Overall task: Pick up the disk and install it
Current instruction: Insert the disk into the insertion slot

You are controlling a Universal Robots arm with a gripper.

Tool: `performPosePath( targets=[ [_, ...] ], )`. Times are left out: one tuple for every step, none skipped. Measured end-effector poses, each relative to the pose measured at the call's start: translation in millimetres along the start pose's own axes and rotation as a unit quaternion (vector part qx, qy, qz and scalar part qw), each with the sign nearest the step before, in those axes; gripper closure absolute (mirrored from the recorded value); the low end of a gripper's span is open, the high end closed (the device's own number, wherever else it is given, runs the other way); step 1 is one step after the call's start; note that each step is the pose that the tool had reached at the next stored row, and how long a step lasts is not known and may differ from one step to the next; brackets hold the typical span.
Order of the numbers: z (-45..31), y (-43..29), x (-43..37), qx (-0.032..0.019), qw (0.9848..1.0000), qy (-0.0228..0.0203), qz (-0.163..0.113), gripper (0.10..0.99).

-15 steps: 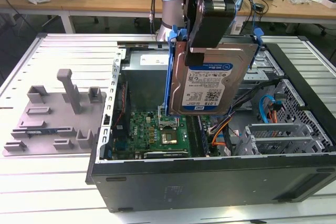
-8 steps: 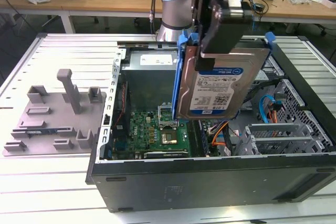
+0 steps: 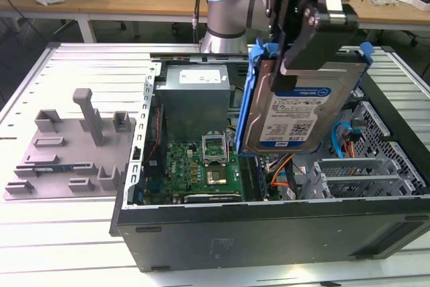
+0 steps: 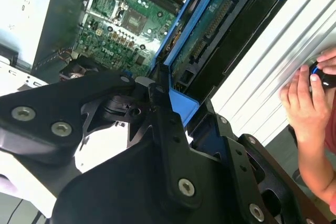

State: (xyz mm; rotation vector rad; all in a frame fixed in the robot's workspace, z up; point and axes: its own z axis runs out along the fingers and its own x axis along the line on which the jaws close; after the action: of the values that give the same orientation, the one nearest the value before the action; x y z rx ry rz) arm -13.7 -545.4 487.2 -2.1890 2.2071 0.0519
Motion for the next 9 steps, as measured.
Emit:
performPosePath(
  targets=[
    [0.0, -2.9, 0.0, 0.0000, 1.0000, 0.0000, 0.000, 0.718],
    [0.0, -4.9, 0.0, 0.0001, 1.0000, 0.0000, 0.000, 0.718],
    [0.0, -7.3, 0.0, 0.0001, 1.0000, 0.0000, 0.000, 0.718],
    [0.0, -9.5, 0.0, 0.0001, 1.0000, 0.0000, 0.000, 0.718],
    [0.1, -13.1, 0.0, 0.0001, 1.0000, 0.0000, 0.000, 0.718],
    [0.1, -15.5, 0.0, 0.0002, 1.0000, 0.0000, 0.000, 0.718],
    [0.2, -18.0, 0.1, 0.0002, 1.0000, 0.0000, 0.000, 0.718],
    [0.2, -20.3, 0.2, 0.0002, 1.0000, -0.0001, 0.000, 0.718],
    [0.2, -23.4, 0.3, 0.0002, 1.0000, 0.0000, 0.000, 0.718]
  ],
)
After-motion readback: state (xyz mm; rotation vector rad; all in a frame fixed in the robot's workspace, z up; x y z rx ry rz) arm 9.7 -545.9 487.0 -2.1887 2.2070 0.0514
